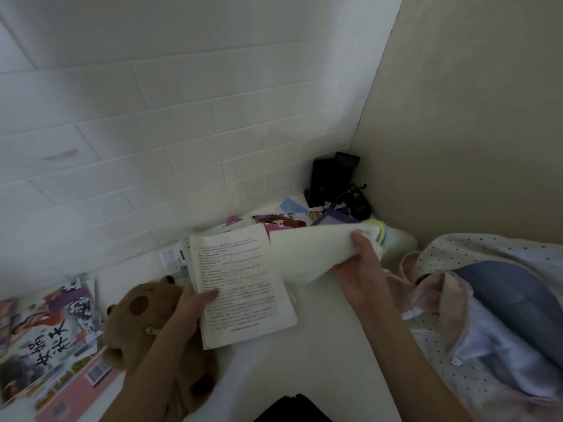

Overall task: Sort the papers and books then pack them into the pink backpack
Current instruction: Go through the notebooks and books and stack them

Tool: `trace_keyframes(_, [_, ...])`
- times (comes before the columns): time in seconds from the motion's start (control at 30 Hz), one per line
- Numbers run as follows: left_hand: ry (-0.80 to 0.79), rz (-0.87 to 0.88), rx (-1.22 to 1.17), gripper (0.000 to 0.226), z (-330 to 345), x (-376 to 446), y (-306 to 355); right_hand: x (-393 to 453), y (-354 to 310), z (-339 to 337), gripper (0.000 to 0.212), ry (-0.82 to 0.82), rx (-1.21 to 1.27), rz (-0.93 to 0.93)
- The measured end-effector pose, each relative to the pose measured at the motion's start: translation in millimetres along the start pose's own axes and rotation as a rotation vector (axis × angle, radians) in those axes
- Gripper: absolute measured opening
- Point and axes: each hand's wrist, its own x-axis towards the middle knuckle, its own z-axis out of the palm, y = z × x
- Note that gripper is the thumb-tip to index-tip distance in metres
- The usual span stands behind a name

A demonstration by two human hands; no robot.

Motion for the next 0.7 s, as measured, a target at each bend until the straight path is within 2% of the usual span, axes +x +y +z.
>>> trace_keyframes(0.1, [-0.043, -0.005, 0.037, 0.031, 7.2, -5.1, -1.6, -9.2, -0.9, 29.7, 0.014, -0.108, -0.277, -0.094])
trace_keyframes(0.2, [-0.030, 0.017, 0.119, 0.031, 16.1, -11.6, -4.6, -26.3, 11.8, 47.9, 0.015, -0.256, -0.573, -0.168])
trace_keyframes(0.27, [0.091, 0.066, 0.273, 0.035, 22.4, -17.5, -5.0, -38.0, 22.6, 52.9, 0.019, -0.383, -0.727, -0.174])
trace_keyframes(0.33, [0.314, 0.171, 0.501, 0.043, 26.7, -24.7, -4.1, -46.3, 29.4, 53.5, 0.031, -0.491, -0.761, -0.115])
trace_keyframes(0.37, [0.431, 0.286, 0.582, 0.041, 28.9, -28.2, -2.6, -48.9, 31.4, 53.0, 0.034, -0.529, -0.736, -0.073])
trace_keyframes(0.4, [0.503, 0.404, 0.596, 0.030, 31.2, -31.8, 1.5, -49.2, 33.5, 51.9, 0.033, -0.544, -0.702, -0.039])
trace_keyframes(0.43, [0.505, 0.466, 0.566, 0.020, 34.4, -34.2, 5.9, -47.4, 36.4, 49.4, 0.028, -0.534, -0.677, -0.025])
trace_keyframes(0.47, [0.430, 0.432, 0.476, 0.027, 37.4, -35.9, 13.6, -44.8, 39.9, 46.3, 0.022, -0.498, -0.659, -0.031])
trace_keyframes(0.57, [0.000, -0.022, -0.100, 0.048, 47.0, -33.5, 28.9, -35.5, 52.0, 30.5, 0.020, -0.327, -0.560, -0.037])
trace_keyframes(0.6, [-0.126, -0.125, -0.190, 0.055, 46.8, -31.0, 26.7, -33.1, 55.9, 23.6, 0.021, -0.269, -0.489, -0.014])
trace_keyframes(0.7, [-0.416, -0.369, -0.151, 0.090, 44.5, -22.1, 6.3, -26.4, 64.7, -0.7, 0.026, -0.088, -0.267, 0.057])
